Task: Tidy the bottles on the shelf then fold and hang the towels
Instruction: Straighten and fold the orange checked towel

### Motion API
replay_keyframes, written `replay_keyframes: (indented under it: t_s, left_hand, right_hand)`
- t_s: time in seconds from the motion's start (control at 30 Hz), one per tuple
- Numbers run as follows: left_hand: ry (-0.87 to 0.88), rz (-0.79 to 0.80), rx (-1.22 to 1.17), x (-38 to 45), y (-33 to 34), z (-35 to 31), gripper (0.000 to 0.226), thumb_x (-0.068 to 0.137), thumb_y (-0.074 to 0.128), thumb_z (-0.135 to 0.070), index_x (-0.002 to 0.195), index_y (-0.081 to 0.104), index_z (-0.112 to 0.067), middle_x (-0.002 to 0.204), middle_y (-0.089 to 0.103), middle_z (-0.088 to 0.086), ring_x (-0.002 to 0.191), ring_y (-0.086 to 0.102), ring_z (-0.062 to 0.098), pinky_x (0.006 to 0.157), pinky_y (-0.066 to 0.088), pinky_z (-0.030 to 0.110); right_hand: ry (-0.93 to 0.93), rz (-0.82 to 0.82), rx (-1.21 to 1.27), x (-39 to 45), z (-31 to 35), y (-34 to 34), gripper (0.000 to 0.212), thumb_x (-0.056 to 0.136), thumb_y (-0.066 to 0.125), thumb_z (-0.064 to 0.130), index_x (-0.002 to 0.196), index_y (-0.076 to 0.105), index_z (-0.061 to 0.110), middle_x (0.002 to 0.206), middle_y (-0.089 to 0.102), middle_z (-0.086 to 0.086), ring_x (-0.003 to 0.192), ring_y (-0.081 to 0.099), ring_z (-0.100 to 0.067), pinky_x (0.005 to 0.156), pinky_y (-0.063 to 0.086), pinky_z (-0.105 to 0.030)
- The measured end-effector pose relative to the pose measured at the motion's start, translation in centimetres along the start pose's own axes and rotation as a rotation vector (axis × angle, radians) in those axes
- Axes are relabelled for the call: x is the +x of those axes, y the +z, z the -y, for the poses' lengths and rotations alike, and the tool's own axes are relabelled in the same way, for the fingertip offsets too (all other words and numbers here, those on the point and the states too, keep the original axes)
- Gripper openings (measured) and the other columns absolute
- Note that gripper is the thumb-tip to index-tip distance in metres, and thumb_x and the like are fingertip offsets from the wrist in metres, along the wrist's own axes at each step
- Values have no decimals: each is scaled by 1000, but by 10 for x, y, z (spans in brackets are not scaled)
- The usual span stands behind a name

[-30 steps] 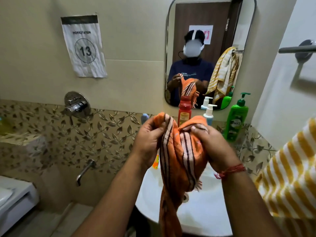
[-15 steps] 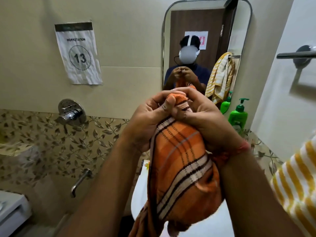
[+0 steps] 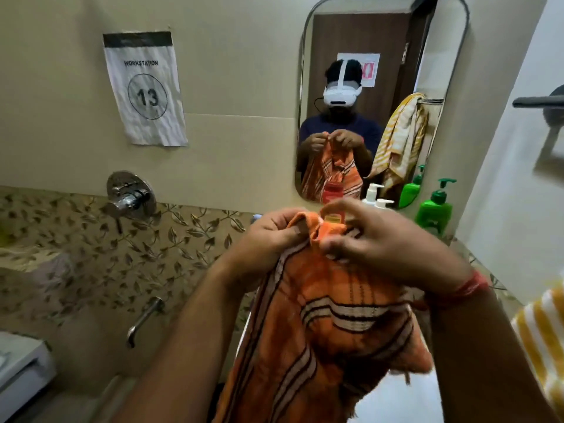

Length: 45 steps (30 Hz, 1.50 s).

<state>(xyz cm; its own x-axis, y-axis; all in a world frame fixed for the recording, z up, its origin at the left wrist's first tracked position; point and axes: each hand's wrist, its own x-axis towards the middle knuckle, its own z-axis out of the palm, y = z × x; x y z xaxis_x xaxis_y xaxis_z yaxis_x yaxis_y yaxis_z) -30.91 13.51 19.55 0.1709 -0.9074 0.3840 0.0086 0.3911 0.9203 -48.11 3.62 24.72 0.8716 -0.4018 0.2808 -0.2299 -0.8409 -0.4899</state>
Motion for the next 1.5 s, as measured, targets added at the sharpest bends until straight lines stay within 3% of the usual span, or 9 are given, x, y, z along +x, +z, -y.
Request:
replay_keyframes:
  t_s: [0.1,0.3,0.4,0.63,0.8,0.97,1.17,1.33,1.5]
  left_hand:
    - [49,13,109,9,4,-4,10,87,67,-25,81,75,-25,82,72,-2,77,68,11,70,55,24]
    - [-327,200,386,-8,-20,27,14,92,69,-24,94,70,-10,87,73,6,78,70,21,71,56,34]
    - [-227,-71,376,-10,-21,47,18,99,60,-22,101,72,-9,95,75,11,87,71,25,81,57,38]
    - [-37,-74,384,12,19,23,17,98,58,-9,98,71,-20,88,75,-4,85,71,10,75,56,27]
    - [-194,40,407,-3,-5,36,19,92,70,-23,98,68,-6,94,71,8,88,70,21,83,55,39]
    - [-298,-31,440,-20,-23,60,7,93,68,-17,96,74,-14,95,76,9,88,74,25,88,59,48]
    - [-28,-2,536,7,10,19,7,95,67,-17,90,70,-21,81,72,-5,78,67,6,72,53,25]
    - [-164,66,590,-3,-15,19,13,87,75,-27,99,69,-23,94,72,7,88,71,21,85,56,40]
    - [-323,-144,541,-26,-48,44,26,96,63,-35,95,71,-10,94,74,11,88,70,22,92,53,58]
  right_hand:
    - [-14,94,118,-1,2,7,27,84,68,47,96,70,22,85,71,1,76,68,-12,73,59,-37]
    - [180,-626,943,-10,-20,0,21,93,60,15,80,77,19,77,76,-3,75,72,-20,77,60,-40]
    - [210,-725,685,-13,-30,-3,12,94,63,30,94,72,22,88,74,-4,82,71,-19,81,60,-40]
    - [21,-25,-48,4,-18,32,43,79,76,39,117,56,40,101,69,14,91,65,-2,83,56,-33]
    - [31,-370,220,-11,-28,11,12,86,64,25,79,71,32,75,70,11,70,64,-2,68,55,-27]
    - [86,-920,217,-21,-26,-1,10,89,64,26,98,67,29,77,62,18,71,58,3,62,41,-1]
    - [119,31,-231,3,-19,33,57,77,74,44,128,48,45,107,67,11,94,65,-13,82,57,-40]
    - [141,-392,63,-3,-34,25,16,88,64,28,77,69,17,67,67,1,65,63,-20,59,53,-33]
    - [224,-779,9,-25,-34,-7,14,87,67,33,94,69,21,74,66,4,66,61,-16,57,44,-27]
